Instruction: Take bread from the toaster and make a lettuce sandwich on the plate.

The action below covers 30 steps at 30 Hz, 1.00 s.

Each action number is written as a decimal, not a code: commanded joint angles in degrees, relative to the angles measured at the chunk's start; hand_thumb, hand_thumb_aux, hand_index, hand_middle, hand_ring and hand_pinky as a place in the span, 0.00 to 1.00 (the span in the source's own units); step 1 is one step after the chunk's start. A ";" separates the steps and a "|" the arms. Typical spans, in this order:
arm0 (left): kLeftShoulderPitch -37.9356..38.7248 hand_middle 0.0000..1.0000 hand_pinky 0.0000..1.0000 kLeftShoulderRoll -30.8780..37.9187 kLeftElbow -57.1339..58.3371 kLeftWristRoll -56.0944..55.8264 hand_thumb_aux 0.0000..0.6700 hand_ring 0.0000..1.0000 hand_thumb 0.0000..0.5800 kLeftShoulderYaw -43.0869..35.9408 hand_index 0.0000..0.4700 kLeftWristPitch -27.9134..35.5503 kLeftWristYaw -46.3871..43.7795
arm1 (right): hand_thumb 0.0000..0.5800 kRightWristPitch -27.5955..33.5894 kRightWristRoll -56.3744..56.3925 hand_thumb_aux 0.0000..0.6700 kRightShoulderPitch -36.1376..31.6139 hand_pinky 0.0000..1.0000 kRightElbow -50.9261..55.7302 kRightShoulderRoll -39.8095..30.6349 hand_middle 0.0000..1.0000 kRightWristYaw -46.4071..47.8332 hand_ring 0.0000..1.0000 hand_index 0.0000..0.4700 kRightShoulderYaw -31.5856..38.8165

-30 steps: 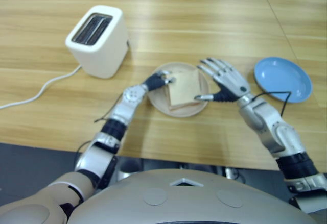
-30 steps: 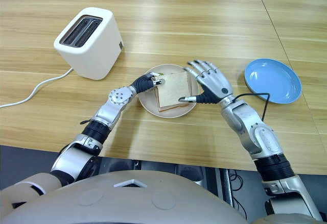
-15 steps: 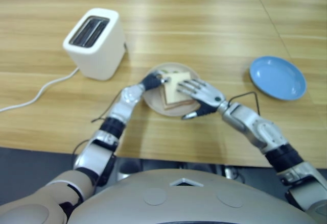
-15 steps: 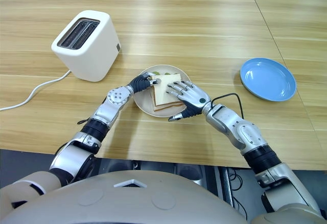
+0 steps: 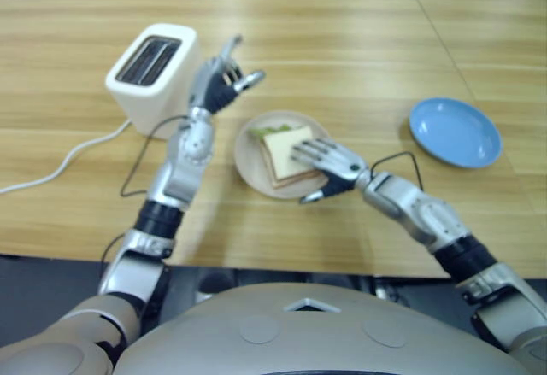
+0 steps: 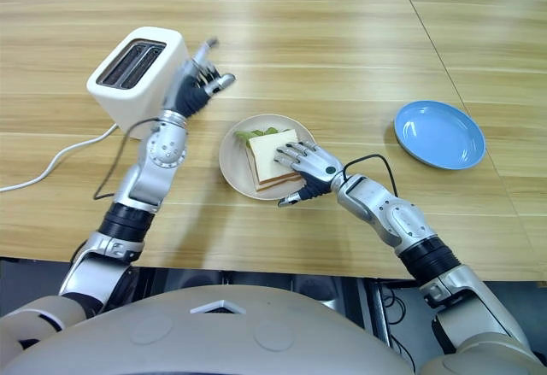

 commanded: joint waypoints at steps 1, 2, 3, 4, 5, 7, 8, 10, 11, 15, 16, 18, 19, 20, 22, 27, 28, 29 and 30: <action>2.55 0.00 0.00 0.52 -2.73 1.18 0.00 0.00 0.00 -0.16 0.00 0.90 -1.00 | 0.00 0.22 -1.95 0.00 3.47 0.00 6.22 -1.43 0.00 5.85 0.00 0.00 4.59; 2.83 0.00 0.00 0.72 -2.46 0.89 0.00 0.00 0.00 -0.31 0.00 1.01 -1.90 | 0.00 -0.07 -1.11 0.00 3.51 0.00 5.21 -1.48 0.00 4.51 0.00 0.00 3.76; 3.02 0.00 0.00 0.95 -1.57 -0.40 0.00 0.00 0.00 -0.60 0.00 0.39 -3.53 | 0.00 -0.56 0.01 0.00 3.58 0.00 3.66 -1.42 0.00 2.65 0.00 0.00 2.56; 3.36 0.00 0.00 0.79 -0.41 -3.05 0.00 0.00 0.00 -0.57 0.00 -0.28 -5.77 | 0.00 -1.43 1.74 0.00 3.71 0.00 1.66 -1.12 0.00 -0.07 0.00 0.00 0.80; 3.72 0.00 0.00 0.71 0.78 -5.14 0.00 0.00 0.00 -0.46 0.00 -0.46 -7.74 | 0.00 -2.77 4.43 0.00 3.95 0.00 -0.78 -0.57 0.00 -3.38 0.00 0.00 -1.64; 4.59 0.05 0.05 1.07 2.29 -9.21 0.00 0.05 0.00 0.01 0.00 -2.01 -11.14 | 0.00 -4.85 10.73 0.00 5.46 0.00 -6.19 0.36 0.00 -8.03 0.00 0.00 -7.36; 5.22 0.89 0.89 1.58 2.34 -11.07 0.00 0.89 0.00 0.31 0.00 -2.88 -12.93 | 0.00 -5.90 13.21 0.00 6.43 0.00 -9.41 0.46 0.00 -10.45 0.00 0.00 -10.63; 6.62 1.00 1.00 2.78 1.22 -15.92 1.00 1.00 1.00 2.31 0.98 -3.83 -16.66 | 0.00 -7.92 21.16 0.00 8.73 0.00 -15.87 1.28 0.00 -13.52 0.00 0.00 -18.25; 7.38 1.00 1.00 3.95 0.29 -18.18 1.00 1.00 1.00 3.30 0.98 -4.17 -18.90 | 0.00 -8.55 25.57 0.00 10.09 0.00 -18.80 1.79 0.00 -14.22 0.00 0.00 -22.12; 9.71 1.00 1.00 12.53 -2.25 -20.96 1.00 1.00 1.00 7.08 0.98 -3.19 -26.46 | 0.00 -7.68 35.90 0.00 15.53 0.00 -25.30 1.18 0.00 -9.80 0.00 0.00 -31.37; 10.36 1.00 1.00 14.64 -2.98 -21.21 1.00 1.00 1.00 8.20 0.98 -2.62 -27.67 | 0.00 -6.67 36.59 0.00 16.53 0.00 -25.70 0.31 0.00 -7.10 0.00 0.00 -31.64; 12.35 1.00 1.00 18.80 -5.12 -21.98 1.00 1.00 1.00 9.95 0.98 -1.03 -30.91 | 0.00 -5.32 36.76 0.00 18.92 0.00 -25.45 -1.89 0.00 -1.64 0.00 0.00 -31.08; 13.73 1.00 1.00 20.67 -6.53 -22.39 1.00 1.00 1.00 10.70 0.98 0.35 -32.87 | 0.94 -5.10 37.17 0.75 20.48 0.68 -24.75 -3.38 0.68 1.52 0.68 0.73 -30.07; 15.37 1.00 1.00 22.56 -8.05 -22.59 1.00 1.00 1.00 10.99 0.98 1.62 -35.08 | 1.00 -4.68 37.72 1.00 22.27 1.00 -24.16 -4.88 1.00 5.01 1.00 0.98 -28.99; 19.08 1.00 1.00 26.36 -10.88 -22.01 1.00 1.00 1.00 10.01 0.98 3.18 -39.54 | 1.00 -3.19 37.46 1.00 26.51 1.00 -23.02 -8.69 1.00 12.83 1.00 0.98 -25.81; 26.15 1.00 1.00 32.87 -13.75 -18.33 1.00 1.00 1.00 3.62 0.98 0.68 -47.59 | 1.00 -0.44 40.82 1.00 32.95 1.00 -23.09 -12.09 1.00 23.65 1.00 0.98 -21.40; 26.12 1.00 1.00 32.74 -13.31 -17.84 1.00 1.00 1.00 2.49 0.98 0.50 -48.02 | 1.00 0.11 40.66 1.00 32.70 1.00 -23.30 -11.81 1.00 24.90 1.00 0.98 -20.44; 25.78 1.00 1.00 32.25 -12.70 -17.35 1.00 1.00 1.00 1.22 0.98 0.32 -48.40 | 1.00 0.52 40.02 1.00 31.94 1.00 -23.29 -11.41 1.00 25.91 1.00 0.98 -19.36; 25.22 1.00 1.00 31.49 -12.07 -16.85 1.00 1.00 1.00 -0.23 0.98 0.20 -48.76 | 1.00 0.62 39.33 1.00 30.84 1.00 -22.89 -10.81 1.00 26.56 1.00 0.98 -18.28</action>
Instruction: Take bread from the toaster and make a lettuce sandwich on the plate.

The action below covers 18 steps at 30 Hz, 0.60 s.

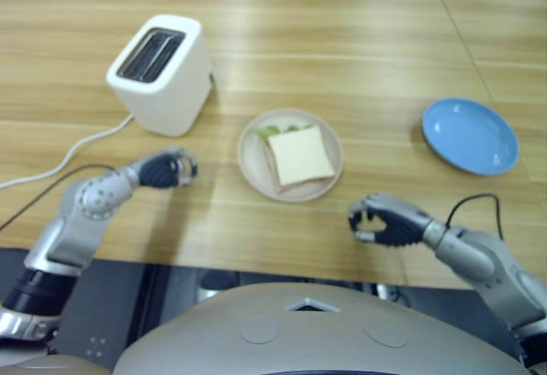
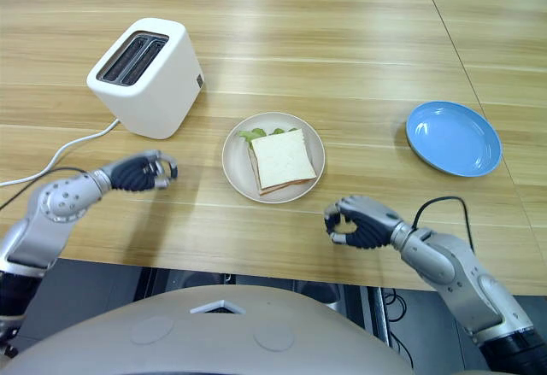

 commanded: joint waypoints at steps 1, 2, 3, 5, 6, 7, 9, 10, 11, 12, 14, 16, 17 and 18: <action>-1.87 1.00 1.00 -1.73 1.23 2.15 1.00 1.00 1.00 -5.06 0.98 -0.59 -2.16 | 1.00 1.70 -1.05 1.00 -3.64 1.00 -0.13 1.62 1.00 3.88 1.00 0.98 3.46; -2.96 1.00 1.00 -3.15 2.36 2.82 1.00 1.00 1.00 -7.19 0.98 -0.67 -2.60 | 1.00 2.04 -2.23 1.00 -5.26 1.00 0.60 2.31 1.00 4.45 1.00 0.98 4.52; -3.70 1.00 1.00 -4.10 3.14 3.29 1.00 1.00 1.00 -8.57 0.98 -0.72 -2.89 | 1.00 2.31 -3.01 1.00 -6.31 1.00 1.08 2.76 1.00 4.81 1.00 0.98 5.18; -5.13 1.00 1.00 -6.19 4.86 4.45 1.00 1.00 1.00 -11.28 0.98 -0.76 -3.17 | 1.00 2.72 -4.51 1.00 -8.35 1.00 2.46 3.67 1.00 5.20 1.00 0.98 6.50; -5.87 1.00 1.00 -7.28 5.75 4.99 1.00 1.00 1.00 -12.44 0.98 -0.76 -3.08 | 1.00 2.83 -5.49 1.00 -9.51 1.00 3.39 4.17 1.00 5.23 1.00 0.98 7.30; -6.88 1.00 1.00 -8.53 6.91 5.74 1.00 1.00 1.00 -13.53 0.98 -0.61 -2.68 | 1.00 2.84 -6.46 1.00 -10.82 1.00 4.64 4.81 1.00 5.16 1.00 0.98 8.16; -8.94 1.00 1.00 -10.92 9.52 6.82 1.00 1.00 1.00 -15.31 0.98 -0.64 -1.87 | 1.00 2.66 -9.02 1.00 -13.90 1.00 7.78 6.24 1.00 4.68 1.00 0.98 10.01; -10.77 1.00 1.00 -12.62 11.87 7.42 1.00 1.00 1.00 -16.45 0.98 -0.95 -1.43 | 1.00 2.40 -10.48 1.00 -16.22 1.00 10.57 7.45 1.00 4.11 1.00 0.98 11.26; -11.98 1.00 1.00 -13.73 13.40 7.79 1.00 1.00 1.00 -17.22 0.98 -1.21 -1.21 | 1.00 2.19 -11.43 1.00 -17.63 1.00 12.35 8.24 1.00 3.68 1.00 0.98 11.99; -13.36 1.00 1.00 -14.85 14.99 7.99 1.00 1.00 1.00 -18.01 0.98 -1.53 -1.20 | 1.00 2.09 -13.02 1.00 -19.12 1.00 14.17 8.89 1.00 2.77 1.00 0.98 12.70; -16.51 1.00 1.00 -16.87 18.76 9.36 1.00 1.00 1.00 -19.38 0.98 -2.04 -0.55 | 1.00 1.06 -14.27 1.00 -22.60 1.00 18.75 10.41 1.00 1.31 1.00 0.98 13.92; -19.64 1.00 1.00 -18.57 22.46 10.30 1.00 1.00 1.00 -20.26 0.98 -2.33 0.11 | 1.00 -0.32 -15.48 1.00 -26.99 1.00 23.94 11.69 1.00 -0.77 1.00 0.98 14.86; -22.22 1.00 1.00 -19.98 25.37 10.54 1.00 1.00 1.00 -20.20 0.98 -2.57 1.28 | 1.00 -1.32 -15.89 1.00 -30.40 1.00 27.73 12.38 1.00 -2.12 1.00 0.98 15.03; -24.66 1.00 1.00 -21.17 27.80 11.07 1.00 1.00 1.00 -20.14 0.98 -2.90 2.63 | 1.00 -1.97 -16.85 1.00 -33.84 0.95 31.26 12.79 0.95 -3.85 0.95 0.98 15.17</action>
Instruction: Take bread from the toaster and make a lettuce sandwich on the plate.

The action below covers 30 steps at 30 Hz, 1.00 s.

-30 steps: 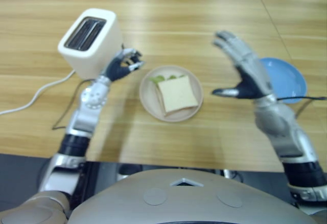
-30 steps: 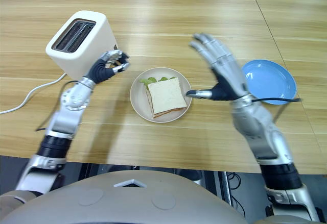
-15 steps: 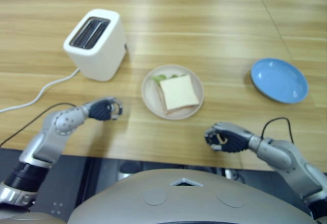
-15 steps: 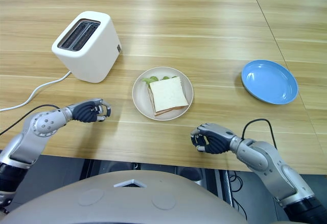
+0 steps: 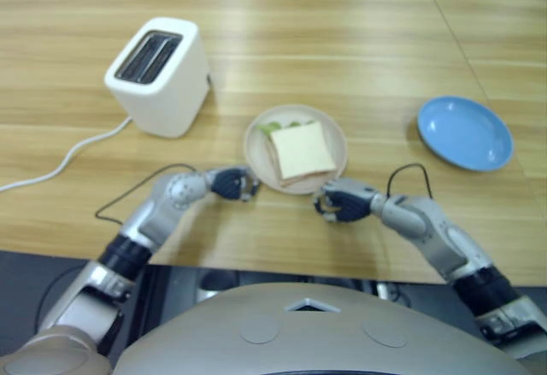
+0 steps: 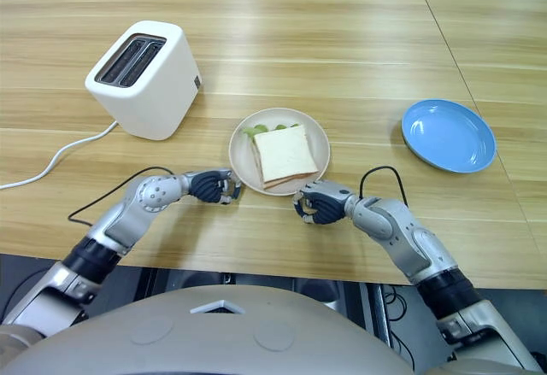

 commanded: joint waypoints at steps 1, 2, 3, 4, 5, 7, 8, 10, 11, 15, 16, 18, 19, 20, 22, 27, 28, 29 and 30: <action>-7.09 1.00 1.00 -3.42 9.31 2.26 1.00 1.00 1.00 -0.58 0.98 -0.97 3.90 | 1.00 -1.92 -4.46 1.00 -9.18 0.95 14.09 1.27 0.95 -4.69 0.95 0.98 1.74; -8.85 1.00 1.00 -4.11 10.95 2.95 1.00 1.00 1.00 -0.71 0.98 -1.73 5.22 | 1.00 -2.65 -5.09 1.00 -11.63 0.92 16.85 1.33 0.92 -5.95 0.92 0.98 2.06; -10.94 1.00 1.00 -5.75 13.05 1.60 1.00 1.00 1.00 -0.05 0.98 -2.99 5.91 | 1.00 -3.71 -5.36 1.00 -14.51 0.36 20.15 1.69 0.36 -8.07 0.36 0.98 1.95; -13.43 1.00 1.00 -7.04 15.62 1.77 0.94 1.00 1.00 0.29 0.92 -3.60 7.81 | 1.00 -4.28 -6.49 1.00 -17.48 0.00 23.36 1.92 0.00 -10.69 0.00 0.98 2.03; -15.19 1.00 1.00 -7.92 17.60 1.93 0.77 1.00 0.95 0.53 0.75 -4.12 9.21 | 0.97 -4.82 -7.36 0.82 -19.62 0.00 25.83 2.10 0.00 -12.70 0.00 0.81 2.17; -20.82 0.96 0.96 -10.40 25.31 1.77 0.52 0.96 0.77 2.46 0.51 -4.49 14.56 | 0.00 -5.65 -8.19 0.00 -24.76 0.00 32.50 2.92 0.00 -16.86 0.00 0.00 2.05; -23.57 0.59 0.59 -11.20 29.27 2.28 0.05 0.59 0.11 3.18 0.05 -4.19 17.98 | 0.00 -5.89 -9.40 0.00 -27.20 0.00 35.64 3.08 0.00 -19.31 0.00 0.00 2.52; -27.64 0.00 0.00 -12.63 35.96 1.01 0.00 0.00 0.00 5.60 0.00 -4.59 23.19 | 0.00 -6.53 -10.38 0.00 -31.23 0.00 41.39 3.82 0.00 -24.38 0.00 0.00 2.59; -28.92 0.00 0.00 -12.89 38.35 0.51 0.00 0.00 0.00 6.50 0.00 -5.12 25.27 | 0.00 -6.63 -11.46 0.00 -32.67 0.00 43.44 3.81 0.00 -27.05 0.00 0.00 3.06; -28.18 0.00 0.00 -11.27 38.82 -2.09 0.00 0.00 0.00 9.48 0.00 -8.47 25.89 | 0.00 -9.58 -8.56 0.00 -31.45 0.00 42.24 2.65 0.00 -32.06 0.00 0.00 0.29; -27.03 0.00 0.00 -10.34 36.77 -2.46 0.00 0.00 0.00 10.36 0.00 -9.57 26.64 | 0.00 -10.10 -7.11 0.00 -29.89 0.00 39.94 2.10 0.00 -32.71 0.00 0.00 -1.19; -24.06 0.00 0.00 -9.18 31.42 -4.91 0.00 0.00 0.00 13.23 0.00 -11.36 27.47 | 0.00 -8.16 -4.83 0.00 -26.11 0.00 34.27 1.32 0.00 -34.48 0.00 0.00 -4.74; -22.37 0.00 0.00 -9.02 28.27 -6.56 0.00 0.00 0.00 15.07 0.00 -12.17 28.24 | 0.00 -6.96 -4.03 0.00 -24.10 0.00 31.13 1.32 0.00 -35.83 0.00 0.00 -6.60; -20.62 0.00 0.00 -9.30 25.08 -8.71 0.00 0.00 0.00 17.11 0.00 -12.75 28.83 | 0.00 -6.66 -0.59 0.00 -21.93 0.00 28.16 2.44 0.00 -35.75 0.00 0.00 -8.98; -17.54 0.00 0.00 -11.25 19.41 -14.41 0.00 0.00 0.00 21.57 0.00 -14.11 29.71 | 0.00 -7.25 9.89 0.00 -17.65 0.00 22.24 6.67 0.00 -34.73 0.00 0.00 -14.13; -15.01 0.00 0.00 -16.39 18.62 -21.31 0.00 0.00 0.00 27.62 0.00 -14.69 32.47 | 0.00 -5.06 31.04 0.00 -12.74 0.00 15.69 18.31 0.00 -29.08 0.00 0.00 -21.92; -14.95 0.00 0.00 -16.74 19.85 -20.43 0.00 0.00 0.00 27.60 0.00 -15.47 33.80 | 0.00 -4.53 33.11 0.00 -12.88 0.00 16.12 19.92 0.00 -28.13 0.00 0.00 -22.58; -14.77 0.00 0.00 -17.52 20.88 -20.78 0.00 0.00 0.00 28.00 0.00 -16.81 34.54 | 0.00 -4.31 34.52 0.00 -13.17 0.00 17.01 21.24 0.00 -27.31 0.00 0.00 -22.95; -14.61 0.00 0.00 -18.53 21.83 -21.86 0.00 0.00 0.00 28.68 0.00 -17.64 34.90 | 0.00 -4.09 35.78 0.00 -13.48 0.00 18.10 22.42 0.00 -26.53 0.00 0.00 -23.29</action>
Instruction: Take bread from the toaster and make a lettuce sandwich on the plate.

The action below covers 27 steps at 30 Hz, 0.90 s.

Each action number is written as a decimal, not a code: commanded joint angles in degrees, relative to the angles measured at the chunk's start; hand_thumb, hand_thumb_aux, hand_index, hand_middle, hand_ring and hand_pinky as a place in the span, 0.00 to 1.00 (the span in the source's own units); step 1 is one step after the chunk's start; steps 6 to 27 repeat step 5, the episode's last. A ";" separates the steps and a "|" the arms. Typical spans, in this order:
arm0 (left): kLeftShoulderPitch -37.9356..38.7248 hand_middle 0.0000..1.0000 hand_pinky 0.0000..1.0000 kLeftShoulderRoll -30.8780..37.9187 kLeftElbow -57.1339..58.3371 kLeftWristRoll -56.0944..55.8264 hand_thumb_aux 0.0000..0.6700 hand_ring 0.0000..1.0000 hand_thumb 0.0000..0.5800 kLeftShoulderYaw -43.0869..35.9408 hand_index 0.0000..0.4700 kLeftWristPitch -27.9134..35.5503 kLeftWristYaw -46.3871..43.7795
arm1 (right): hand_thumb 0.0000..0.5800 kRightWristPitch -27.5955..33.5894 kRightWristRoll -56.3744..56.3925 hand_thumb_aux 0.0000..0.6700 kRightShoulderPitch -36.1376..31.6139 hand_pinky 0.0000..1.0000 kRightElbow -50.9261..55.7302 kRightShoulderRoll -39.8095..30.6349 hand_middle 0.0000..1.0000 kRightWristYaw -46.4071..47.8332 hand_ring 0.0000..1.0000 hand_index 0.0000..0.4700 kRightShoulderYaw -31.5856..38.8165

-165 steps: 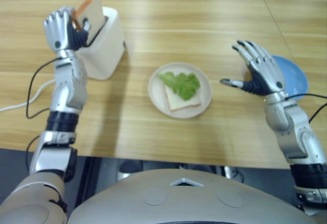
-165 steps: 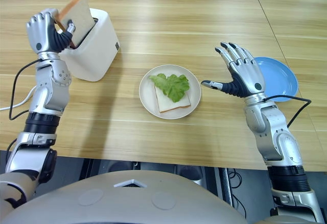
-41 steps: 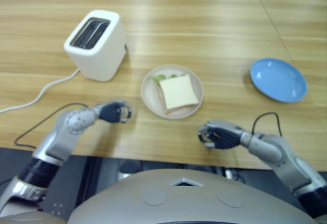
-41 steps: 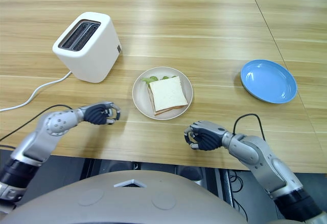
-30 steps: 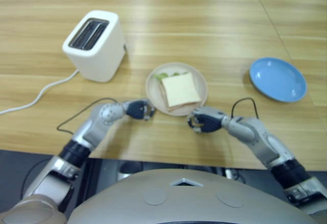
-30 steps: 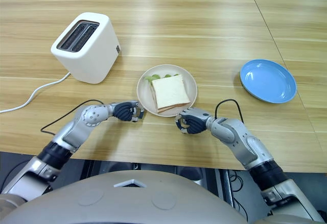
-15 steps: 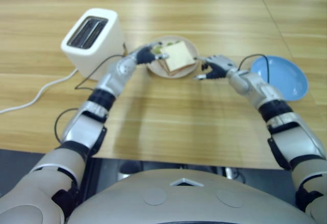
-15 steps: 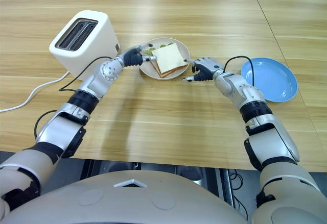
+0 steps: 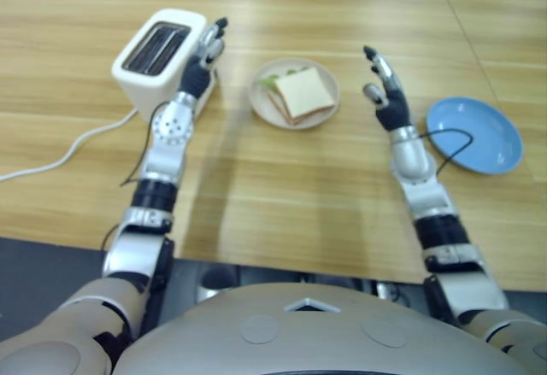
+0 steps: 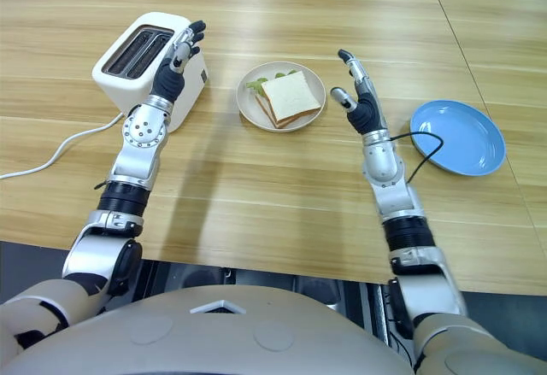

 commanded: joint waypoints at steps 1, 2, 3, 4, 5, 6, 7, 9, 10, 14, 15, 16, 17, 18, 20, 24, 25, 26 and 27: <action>1.17 0.00 0.00 -2.23 5.31 -0.99 0.00 0.00 0.00 1.97 0.00 -2.72 3.64 | 0.00 1.90 8.09 0.00 -0.70 0.00 2.82 4.18 0.00 3.77 0.00 0.00 -3.42; 1.05 0.00 0.00 -2.64 6.57 -0.70 0.00 0.00 0.00 2.15 0.00 -3.48 4.55 | 0.00 1.81 9.54 0.00 -0.75 0.00 3.42 5.32 0.00 4.48 0.00 0.00 -4.07; 0.76 0.00 0.00 -2.95 8.03 -0.58 0.00 0.00 0.00 2.24 0.00 -4.30 5.06 | 0.00 1.73 10.53 0.00 -0.76 0.00 3.98 6.26 0.00 5.03 0.00 0.00 -4.71; 0.55 0.00 0.00 -2.97 9.17 0.31 0.00 0.00 0.00 2.01 0.00 -5.17 6.06 | 0.00 1.65 11.11 0.00 -0.78 0.00 4.55 6.98 0.00 5.32 0.00 0.00 -5.25; 0.38 0.00 0.00 -3.12 10.05 0.59 0.00 0.00 0.00 2.01 0.00 -6.06 6.80 | 0.00 1.57 11.37 0.00 -0.82 0.00 5.08 7.41 0.00 5.61 0.00 0.00 -5.52; 0.38 0.00 0.00 -3.12 10.05 0.59 0.00 0.00 0.00 2.01 0.00 -6.06 6.80 | 0.00 1.57 11.37 0.00 -0.82 0.00 5.08 7.41 0.00 5.61 0.00 0.00 -5.52; 0.38 0.00 0.00 -3.12 10.05 0.59 0.00 0.00 0.00 2.01 0.00 -6.06 6.80 | 0.00 1.57 11.37 0.00 -0.82 0.00 5.08 7.41 0.00 5.61 0.00 0.00 -5.52; 0.38 0.00 0.00 -3.12 10.05 0.59 0.00 0.00 0.00 2.01 0.00 -6.06 6.80 | 0.00 1.57 11.37 0.00 -0.82 0.00 5.08 7.41 0.00 5.61 0.00 0.00 -5.52; 0.38 0.00 0.00 -3.12 10.05 0.59 0.00 0.00 0.00 2.01 0.00 -6.06 6.80 | 0.00 1.57 11.37 0.00 -0.82 0.00 5.08 7.41 0.00 5.61 0.00 0.00 -5.52; 0.38 0.00 0.00 -3.12 10.05 0.59 0.00 0.00 0.00 2.01 0.00 -6.06 6.80 | 0.00 1.57 11.37 0.00 -0.82 0.00 5.08 7.41 0.00 5.61 0.00 0.00 -5.52; 0.38 0.00 0.00 -3.12 10.05 0.59 0.00 0.00 0.00 2.01 0.00 -6.06 6.80 | 0.00 1.57 11.37 0.00 -0.82 0.00 5.08 7.41 0.00 5.61 0.00 0.00 -5.52; 0.38 0.00 0.00 -3.12 10.05 0.59 0.00 0.00 0.00 2.01 0.00 -6.06 6.80 | 0.00 1.57 11.37 0.00 -0.82 0.00 5.08 7.41 0.00 5.61 0.00 0.00 -5.52; 0.38 0.00 0.00 -3.12 10.05 0.59 0.00 0.00 0.00 2.01 0.00 -6.06 6.80 | 0.00 1.57 11.37 0.00 -0.82 0.00 5.08 7.41 0.00 5.61 0.00 0.00 -5.52; 0.38 0.00 0.00 -3.12 10.05 0.59 0.00 0.00 0.00 2.01 0.00 -6.06 6.80 | 0.00 1.57 11.37 0.00 -0.82 0.00 5.08 7.41 0.00 5.61 0.00 0.00 -5.52; 0.38 0.00 0.00 -3.12 10.05 0.59 0.00 0.00 0.00 2.01 0.00 -6.06 6.80 | 0.00 1.57 11.37 0.00 -0.82 0.00 5.08 7.41 0.00 5.61 0.00 0.00 -5.52; 0.38 0.00 0.00 -3.12 10.05 0.59 0.00 0.00 0.00 2.01 0.00 -6.06 6.80 | 0.00 1.57 11.37 0.00 -0.82 0.00 5.08 7.41 0.00 5.61 0.00 0.00 -5.52; 0.38 0.00 0.00 -3.12 10.05 0.59 0.00 0.00 0.00 2.01 0.00 -6.06 6.80 | 0.00 1.57 11.37 0.00 -0.82 0.00 5.08 7.41 0.00 5.61 0.00 0.00 -5.52; 0.38 0.00 0.00 -3.12 10.05 0.59 0.00 0.00 0.00 2.01 0.00 -6.06 6.80 | 0.00 1.57 11.37 0.00 -0.82 0.00 5.08 7.41 0.00 5.61 0.00 0.00 -5.52; 0.38 0.00 0.00 -3.12 10.05 0.59 0.00 0.00 0.00 2.01 0.00 -6.06 6.80 | 0.00 1.57 11.37 0.00 -0.82 0.00 5.08 7.41 0.00 5.61 0.00 0.00 -5.52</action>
